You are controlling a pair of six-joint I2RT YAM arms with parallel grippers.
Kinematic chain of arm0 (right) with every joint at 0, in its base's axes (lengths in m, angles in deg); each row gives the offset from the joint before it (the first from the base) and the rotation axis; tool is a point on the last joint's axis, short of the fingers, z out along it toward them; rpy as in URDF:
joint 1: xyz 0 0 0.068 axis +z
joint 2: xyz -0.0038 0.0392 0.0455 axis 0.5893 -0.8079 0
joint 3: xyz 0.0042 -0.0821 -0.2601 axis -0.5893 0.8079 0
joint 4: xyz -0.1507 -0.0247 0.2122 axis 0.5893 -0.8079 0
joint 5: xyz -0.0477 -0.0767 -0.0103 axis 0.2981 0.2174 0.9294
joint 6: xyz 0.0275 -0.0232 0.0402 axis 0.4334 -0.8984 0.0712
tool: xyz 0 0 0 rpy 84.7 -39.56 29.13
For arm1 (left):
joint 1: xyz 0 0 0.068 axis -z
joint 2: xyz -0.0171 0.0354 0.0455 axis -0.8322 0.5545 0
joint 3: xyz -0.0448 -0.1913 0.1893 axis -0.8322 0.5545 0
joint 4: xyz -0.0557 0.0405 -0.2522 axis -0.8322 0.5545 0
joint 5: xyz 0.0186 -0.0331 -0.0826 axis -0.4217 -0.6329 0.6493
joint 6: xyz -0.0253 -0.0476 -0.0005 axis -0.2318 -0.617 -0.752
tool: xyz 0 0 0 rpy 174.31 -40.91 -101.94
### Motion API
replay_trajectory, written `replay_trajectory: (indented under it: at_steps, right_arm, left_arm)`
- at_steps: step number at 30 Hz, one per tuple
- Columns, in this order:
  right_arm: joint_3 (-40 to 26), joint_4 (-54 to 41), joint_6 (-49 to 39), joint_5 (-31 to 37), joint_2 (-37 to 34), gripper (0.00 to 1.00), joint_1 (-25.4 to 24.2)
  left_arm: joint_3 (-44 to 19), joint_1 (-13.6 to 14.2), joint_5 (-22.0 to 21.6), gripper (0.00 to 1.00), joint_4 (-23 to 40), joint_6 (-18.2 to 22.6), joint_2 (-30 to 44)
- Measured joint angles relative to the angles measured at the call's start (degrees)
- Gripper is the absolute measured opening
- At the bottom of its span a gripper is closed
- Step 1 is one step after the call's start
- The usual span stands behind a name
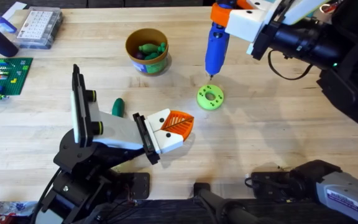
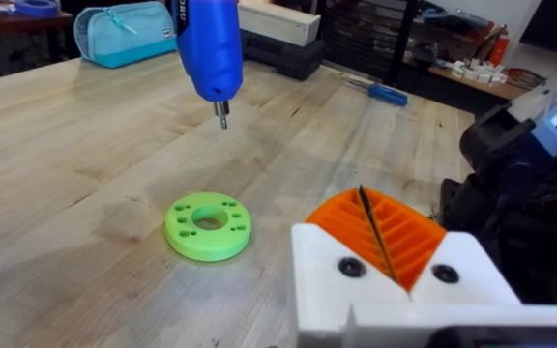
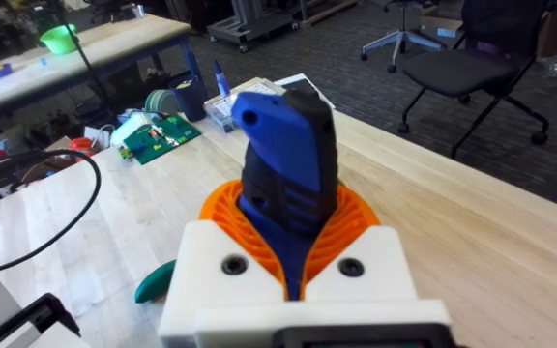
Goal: Pick up the gripper from the table and insert it into the empty holder that is missing its gripper. Then pick up a screw, insert it into the mounting hole, and use the screwdriver to tighten it. Finally, clean up the table by picking up the vegetable and placing it into the bucket.
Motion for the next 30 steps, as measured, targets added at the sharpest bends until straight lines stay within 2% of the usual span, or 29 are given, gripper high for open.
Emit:
replay_trajectory:
  at_steps: [6,8,17,20,22,28,30]
  right_arm:
    - [0.35,-2.87,-1.15,0.89,-0.74,0.041,0.00]
    - [0.42,-3.75,-3.03,3.26,-0.82,0.040,0.00]
    - [0.57,-12.85,-16.53,23.82,-0.99,0.041,-0.28]
    - [0.59,-17.39,-23.50,28.14,-1.85,0.040,-0.42]
    - [0.59,-22.24,-31.72,29.90,-3.22,0.040,-0.42]
    - [0.74,-32.81,-56.23,31.97,-8.46,0.041,-0.42]
    - [0.94,-33.75,-61.84,32.19,-10.04,0.041,-0.42]
  left_arm:
    - [0.00,0.00,0.04,0.015,0.02,-0.06,0.00]
    - [0.00,0.00,0.02,0.015,0.02,-0.06,0.00]
    - [0.00,0.00,0.04,0.015,0.02,-0.08,0.00]
    - [0.00,0.00,0.02,0.015,0.02,-0.08,0.00]
    - [0.00,0.00,0.02,0.015,0.02,-0.08,0.00]
    - [0.00,0.00,0.02,0.015,0.02,-0.08,0.00]
    - [0.00,0.00,0.04,0.015,0.02,-0.09,0.00]
